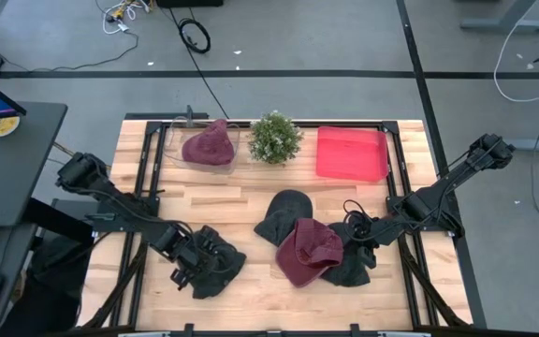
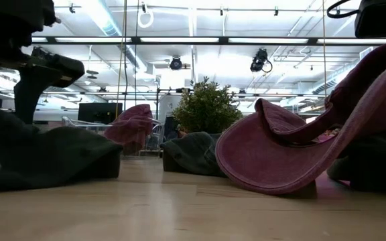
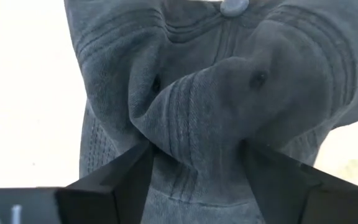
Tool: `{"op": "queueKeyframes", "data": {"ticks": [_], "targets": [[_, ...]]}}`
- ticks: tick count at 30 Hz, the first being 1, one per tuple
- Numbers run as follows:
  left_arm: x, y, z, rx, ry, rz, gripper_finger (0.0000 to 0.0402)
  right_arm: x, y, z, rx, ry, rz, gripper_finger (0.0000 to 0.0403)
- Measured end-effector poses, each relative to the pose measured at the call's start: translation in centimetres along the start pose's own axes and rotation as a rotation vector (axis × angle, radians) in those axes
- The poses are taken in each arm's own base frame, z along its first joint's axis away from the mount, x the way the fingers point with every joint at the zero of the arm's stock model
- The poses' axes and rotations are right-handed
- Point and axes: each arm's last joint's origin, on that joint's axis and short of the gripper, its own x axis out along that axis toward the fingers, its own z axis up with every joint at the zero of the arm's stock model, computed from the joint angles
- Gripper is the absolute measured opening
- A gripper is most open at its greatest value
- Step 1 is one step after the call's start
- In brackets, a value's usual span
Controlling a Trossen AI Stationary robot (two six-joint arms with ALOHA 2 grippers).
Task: Pick & Place hat
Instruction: Put the left black cap into the pink bin
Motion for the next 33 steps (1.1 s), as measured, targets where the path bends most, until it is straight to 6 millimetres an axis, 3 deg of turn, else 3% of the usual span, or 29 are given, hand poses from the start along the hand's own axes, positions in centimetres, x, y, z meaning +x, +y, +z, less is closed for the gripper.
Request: {"op": "queueKeyframes", "data": {"ticks": [6, 14, 24, 33], "targets": [[1.5, 0.5, -0.1, -0.007, 0.054, 0.009, 0.0167, 0.0, 0.0, 0.0, -0.016, -0.012, -0.008, 0.0110], [2.2, 0.8, 0.0, 0.002, 0.073, -0.009, 0.0018, 0.0, 0.0, 0.0, -0.016, -0.012, -0.008, 0.0110], [0.5, 1.3, 1.8, -0.008, 0.050, 0.085, 0.0007, 0.0, 0.1, 0.1, -0.014, -0.021, 0.006, 0.0110], [-5.0, 2.1, 5.2, -0.040, 0.071, 0.290, 0.0006, -0.2, 1.7, 1.2, -0.060, -0.134, 0.166, 0.0110]]}}
